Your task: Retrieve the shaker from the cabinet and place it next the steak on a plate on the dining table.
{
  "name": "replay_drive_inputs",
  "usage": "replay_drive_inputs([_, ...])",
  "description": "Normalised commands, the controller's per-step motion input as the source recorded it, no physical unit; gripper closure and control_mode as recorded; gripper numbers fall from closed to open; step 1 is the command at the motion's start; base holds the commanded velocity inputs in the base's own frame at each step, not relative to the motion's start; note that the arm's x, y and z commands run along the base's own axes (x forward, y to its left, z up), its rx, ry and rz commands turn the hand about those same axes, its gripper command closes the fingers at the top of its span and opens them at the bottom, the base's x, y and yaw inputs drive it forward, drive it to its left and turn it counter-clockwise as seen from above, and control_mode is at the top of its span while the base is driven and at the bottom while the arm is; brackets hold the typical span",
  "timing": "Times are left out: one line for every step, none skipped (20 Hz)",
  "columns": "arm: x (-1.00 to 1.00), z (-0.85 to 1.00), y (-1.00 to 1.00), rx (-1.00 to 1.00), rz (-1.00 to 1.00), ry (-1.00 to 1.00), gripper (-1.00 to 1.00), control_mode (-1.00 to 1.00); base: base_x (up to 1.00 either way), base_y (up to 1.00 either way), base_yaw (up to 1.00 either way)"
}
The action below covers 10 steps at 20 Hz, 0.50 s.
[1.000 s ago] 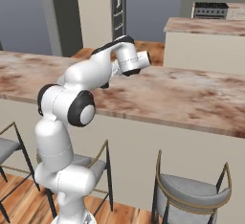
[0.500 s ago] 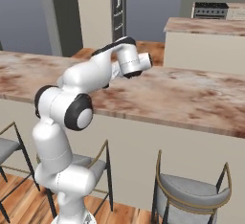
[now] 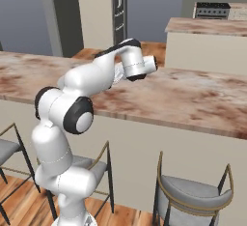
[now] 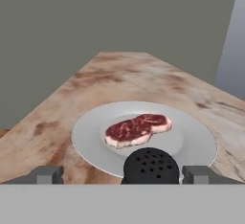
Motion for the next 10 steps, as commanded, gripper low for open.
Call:
replay_drive_inputs([0.21, 0.00, -0.35, 0.00, 0.00, -0.02, -1.00, -1.00, 0.00, 0.00, 0.00])
replay_drive_inputs([0.30, 0.00, -0.37, 0.00, 0.00, -0.02, -1.00, -1.00, 0.00, 0.00, 0.00])
replay_drive_inputs([0.33, 0.00, -0.29, 0.00, 0.00, -0.02, -1.00, -1.00, 0.00, 0.00, 0.00])
replay_drive_inputs([0.39, 0.00, -0.18, 0.00, 0.00, 0.00, -1.00, -1.00, 0.00, 0.00, 0.00])
replay_drive_inputs([0.35, 0.00, -0.04, 0.00, 0.00, 0.00, -1.00, -1.00, 0.00, 0.00, 0.00])
replay_drive_inputs([0.31, 0.00, 0.00, 0.00, 0.00, 0.00, -1.00, -1.00, 0.00, 0.00, 0.00])
replay_drive_inputs([0.29, 0.00, 0.00, 0.00, 0.00, 0.00, -1.00, -1.00, 0.00, 0.00, 0.00])
replay_drive_inputs([0.24, 0.00, 0.00, 0.00, 0.00, -0.01, -1.00, -1.00, 0.00, 0.00, 0.00])
replay_drive_inputs([0.19, 0.00, 0.00, 0.00, 0.00, -0.01, -1.00, -1.00, 0.00, 0.00, 0.00])
replay_drive_inputs([0.14, 0.00, 0.00, 0.00, 0.00, -0.03, -1.00, -1.00, 0.00, 0.00, 0.00])
